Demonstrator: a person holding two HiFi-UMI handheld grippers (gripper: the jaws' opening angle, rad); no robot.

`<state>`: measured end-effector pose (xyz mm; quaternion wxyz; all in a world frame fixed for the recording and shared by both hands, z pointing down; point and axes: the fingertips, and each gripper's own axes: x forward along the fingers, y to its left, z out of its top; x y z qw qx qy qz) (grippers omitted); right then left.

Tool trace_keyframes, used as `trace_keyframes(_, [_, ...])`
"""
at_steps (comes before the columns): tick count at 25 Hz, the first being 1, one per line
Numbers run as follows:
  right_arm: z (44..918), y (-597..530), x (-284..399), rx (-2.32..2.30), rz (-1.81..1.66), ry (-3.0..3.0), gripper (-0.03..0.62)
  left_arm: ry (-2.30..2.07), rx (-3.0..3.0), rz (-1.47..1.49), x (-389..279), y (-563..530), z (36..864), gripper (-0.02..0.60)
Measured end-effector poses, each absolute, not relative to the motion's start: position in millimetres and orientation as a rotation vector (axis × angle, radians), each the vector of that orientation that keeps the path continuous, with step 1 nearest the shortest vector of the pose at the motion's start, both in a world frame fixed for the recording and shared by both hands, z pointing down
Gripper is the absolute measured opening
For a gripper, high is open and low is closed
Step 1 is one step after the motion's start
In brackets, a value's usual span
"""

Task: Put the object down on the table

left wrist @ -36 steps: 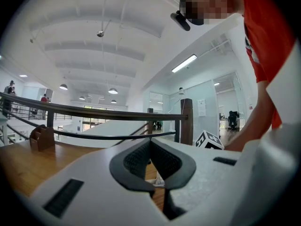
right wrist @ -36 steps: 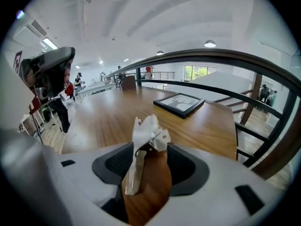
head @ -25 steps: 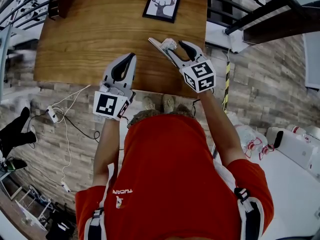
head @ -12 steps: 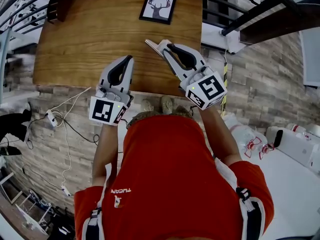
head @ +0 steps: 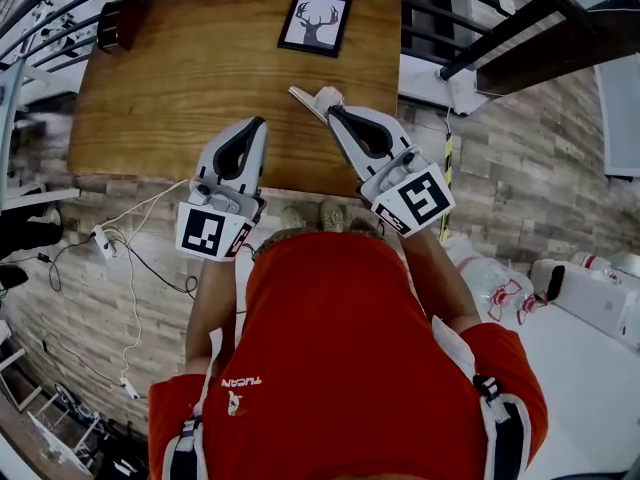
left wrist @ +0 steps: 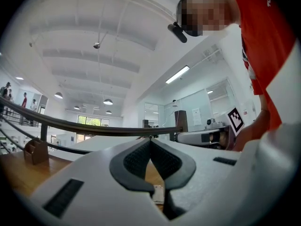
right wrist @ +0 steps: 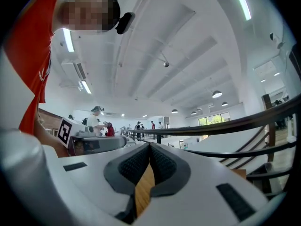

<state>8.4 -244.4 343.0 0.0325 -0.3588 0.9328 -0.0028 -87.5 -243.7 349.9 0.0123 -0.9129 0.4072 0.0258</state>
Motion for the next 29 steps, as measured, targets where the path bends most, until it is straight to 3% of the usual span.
trace_keyframes(29, [353, -242, 19, -1.125, -0.052, 2.857, 0.025, 1.302, -2.847, 0.094, -86, -240, 355, 0.009])
